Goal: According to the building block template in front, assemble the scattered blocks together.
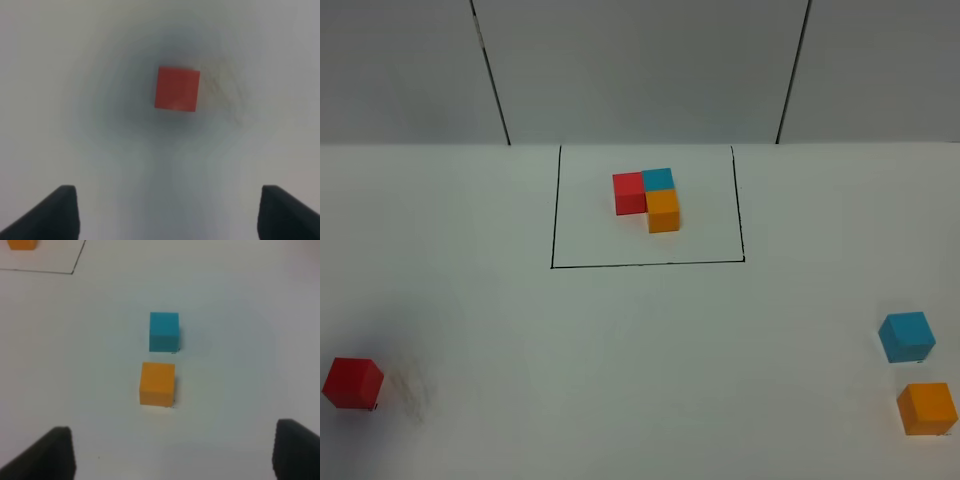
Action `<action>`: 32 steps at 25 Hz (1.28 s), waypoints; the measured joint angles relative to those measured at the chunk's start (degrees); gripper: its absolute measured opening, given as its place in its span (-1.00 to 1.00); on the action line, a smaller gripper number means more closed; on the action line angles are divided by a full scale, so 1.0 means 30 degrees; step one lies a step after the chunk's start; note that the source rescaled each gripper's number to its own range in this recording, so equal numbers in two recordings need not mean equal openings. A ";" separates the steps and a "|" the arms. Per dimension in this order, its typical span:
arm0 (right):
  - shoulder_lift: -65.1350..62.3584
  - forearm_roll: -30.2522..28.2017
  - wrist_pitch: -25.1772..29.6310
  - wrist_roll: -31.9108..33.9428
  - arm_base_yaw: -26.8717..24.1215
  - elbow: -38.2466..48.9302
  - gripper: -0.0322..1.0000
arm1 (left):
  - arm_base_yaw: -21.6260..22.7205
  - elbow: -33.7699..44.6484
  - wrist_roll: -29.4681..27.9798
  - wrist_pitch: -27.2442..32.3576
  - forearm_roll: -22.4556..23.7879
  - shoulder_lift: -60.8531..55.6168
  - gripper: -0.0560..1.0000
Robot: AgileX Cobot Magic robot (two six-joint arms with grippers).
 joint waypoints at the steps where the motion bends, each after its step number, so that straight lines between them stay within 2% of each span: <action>1: 0.0000 0.0000 0.0000 0.0000 0.0000 0.0000 0.30 | 0.0000 0.0372 0.0000 -0.0334 0.0000 0.0004 0.91; 7: 0.0000 0.0000 0.0000 0.0000 0.0000 0.0000 0.30 | 0.0000 0.2074 0.0771 -0.2323 0.0100 0.0079 0.91; 16: 0.0000 0.0000 0.0000 0.0000 0.0000 0.0000 0.30 | 0.0000 0.2708 0.0941 -0.4483 0.0180 0.0507 0.91; 32: 0.0000 0.0000 0.0000 0.0000 0.0000 0.0000 0.30 | 0.0000 0.2716 0.0941 -0.6944 -0.0120 0.5959 0.91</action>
